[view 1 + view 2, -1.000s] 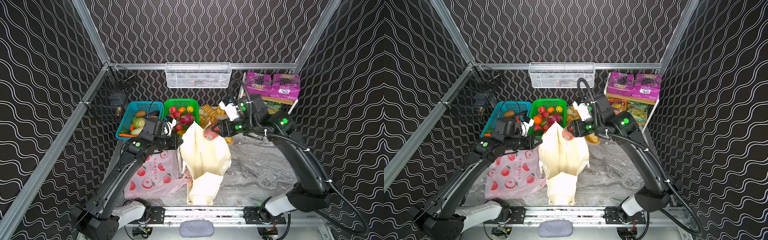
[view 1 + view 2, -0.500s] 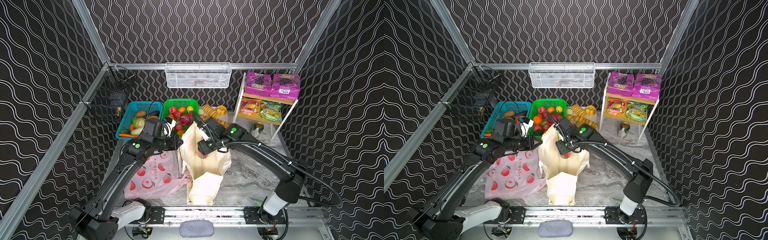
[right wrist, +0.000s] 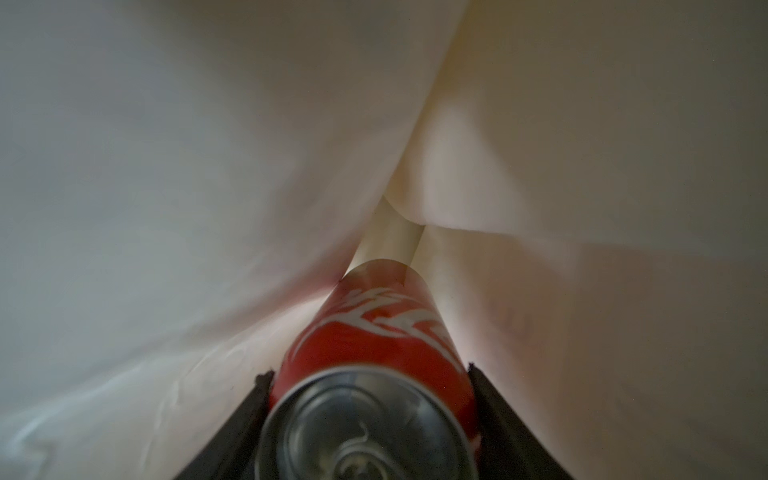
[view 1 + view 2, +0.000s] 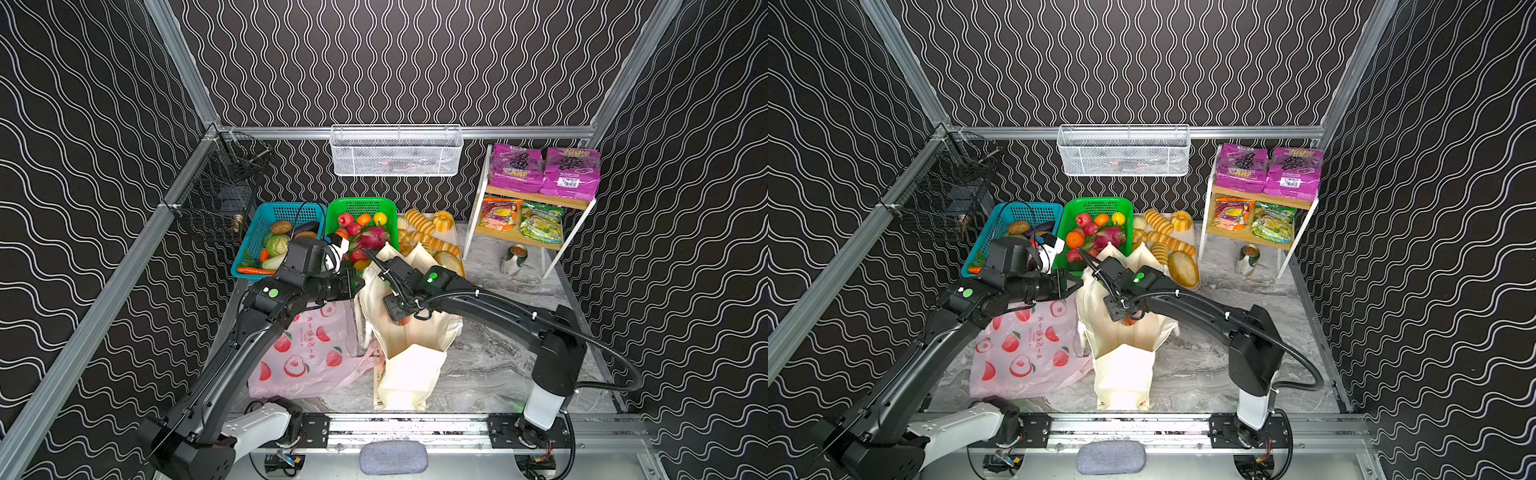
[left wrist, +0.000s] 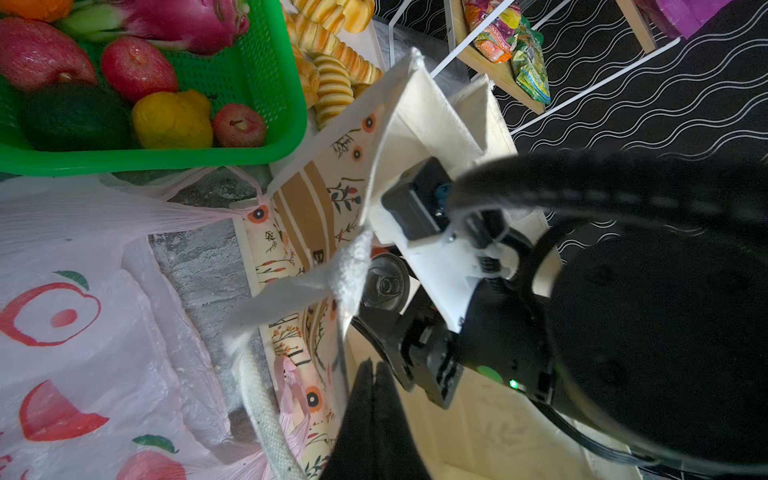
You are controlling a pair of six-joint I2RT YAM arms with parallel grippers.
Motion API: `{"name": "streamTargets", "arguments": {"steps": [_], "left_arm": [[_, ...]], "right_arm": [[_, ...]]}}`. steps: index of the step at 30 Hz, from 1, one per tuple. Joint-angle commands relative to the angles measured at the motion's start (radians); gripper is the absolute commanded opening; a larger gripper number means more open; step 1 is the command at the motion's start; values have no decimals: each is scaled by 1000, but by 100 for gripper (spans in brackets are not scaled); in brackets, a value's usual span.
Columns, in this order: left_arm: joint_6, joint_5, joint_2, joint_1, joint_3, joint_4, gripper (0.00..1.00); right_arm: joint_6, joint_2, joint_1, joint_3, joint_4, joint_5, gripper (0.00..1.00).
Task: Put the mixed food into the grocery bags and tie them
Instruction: 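Carry the cola can into the tote bag while the left gripper holds the rim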
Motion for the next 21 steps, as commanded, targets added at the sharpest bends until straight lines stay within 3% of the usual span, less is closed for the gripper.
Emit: {"name": "streamTargets", "arguments": {"steps": [1, 7, 14, 15, 16, 18, 19, 21], "left_arm": [[-1, -2, -11, 1, -4, -4, 0], [-2, -15, -24, 1, -5, -12, 0], [-2, -11, -20, 2, -4, -11, 0], [2, -12, -17, 2, -2, -17, 4], [5, -10, -13, 2, 3, -23, 23], [10, 17, -10, 2, 5, -19, 48], [11, 20, -8, 2, 5, -18, 57], [6, 23, -13, 1, 0, -10, 64]], "right_arm": [[55, 28, -13, 13, 91, 28, 45], [87, 64, -40, -48, 201, -36, 45], [101, 156, -41, -62, 212, -31, 45], [102, 166, -41, -64, 220, -36, 45], [101, 174, -41, -63, 224, -47, 45], [104, 185, -41, -59, 226, -67, 47], [105, 189, -42, -66, 236, -76, 47], [108, 203, -43, -65, 225, -86, 48]]}}
